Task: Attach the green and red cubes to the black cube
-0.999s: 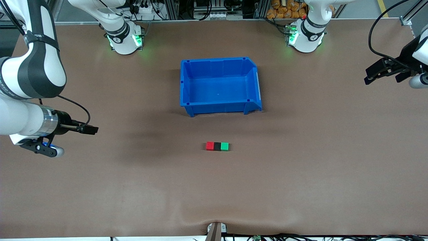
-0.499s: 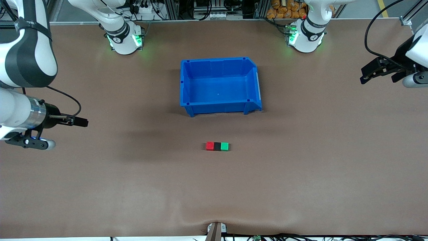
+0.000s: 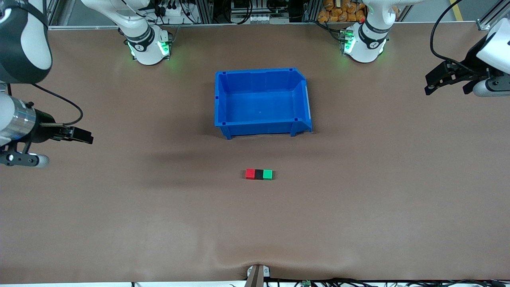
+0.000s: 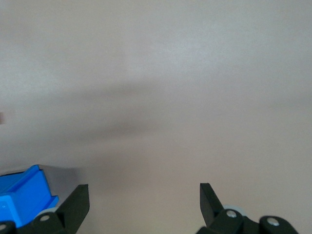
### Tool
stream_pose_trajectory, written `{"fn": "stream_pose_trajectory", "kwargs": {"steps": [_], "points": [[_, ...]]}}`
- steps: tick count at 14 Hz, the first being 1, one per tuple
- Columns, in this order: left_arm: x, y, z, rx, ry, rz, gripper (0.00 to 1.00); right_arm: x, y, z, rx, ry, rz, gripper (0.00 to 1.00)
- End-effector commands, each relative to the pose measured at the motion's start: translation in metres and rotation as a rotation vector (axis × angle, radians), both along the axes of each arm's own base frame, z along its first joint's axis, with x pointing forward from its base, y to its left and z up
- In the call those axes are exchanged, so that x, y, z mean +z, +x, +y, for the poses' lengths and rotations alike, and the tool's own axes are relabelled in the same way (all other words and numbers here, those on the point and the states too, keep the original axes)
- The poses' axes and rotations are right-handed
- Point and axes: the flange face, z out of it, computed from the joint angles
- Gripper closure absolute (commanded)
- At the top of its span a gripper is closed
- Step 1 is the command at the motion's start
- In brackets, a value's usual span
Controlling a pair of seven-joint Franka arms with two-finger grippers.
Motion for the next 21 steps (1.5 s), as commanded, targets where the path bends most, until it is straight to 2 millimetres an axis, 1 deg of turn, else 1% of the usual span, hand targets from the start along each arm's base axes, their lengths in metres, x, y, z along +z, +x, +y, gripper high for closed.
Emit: {"fn": "stream_pose_trajectory", "kwargs": {"steps": [1,6,7,9,11,13,15,19,21], "points": [[0.006,-0.004,0.001,-0.012,0.004,-0.001,0.0,0.015,-0.011,-0.004,0.028,-0.011,-0.017,0.0],[-0.007,-0.004,0.006,-0.002,0.02,0.036,0.0,0.032,-0.022,-0.005,0.033,-0.01,-0.04,0.0],[-0.006,-0.005,0.011,0.007,0.02,0.034,0.0,0.034,-0.024,-0.006,0.031,-0.01,-0.043,0.0],[-0.003,-0.004,0.029,0.042,0.011,0.031,0.0,0.039,-0.027,-0.006,0.031,-0.01,-0.049,0.0],[-0.003,-0.006,0.031,0.045,0.012,0.04,0.0,0.046,-0.031,-0.008,0.029,-0.009,-0.054,0.0],[-0.004,-0.009,0.031,0.046,0.014,0.057,0.0,0.054,-0.036,-0.01,0.067,-0.006,-0.063,0.0],[-0.003,-0.011,0.031,0.047,0.015,0.069,0.0,0.058,-0.04,-0.019,0.071,0.001,-0.064,0.0],[0.007,-0.019,0.032,0.05,0.018,0.065,0.0,0.069,-0.047,-0.019,0.071,0.005,-0.08,0.0],[0.006,-0.02,0.032,0.05,0.018,0.066,0.0,0.078,-0.053,-0.019,0.082,0.005,-0.094,0.0]]}}
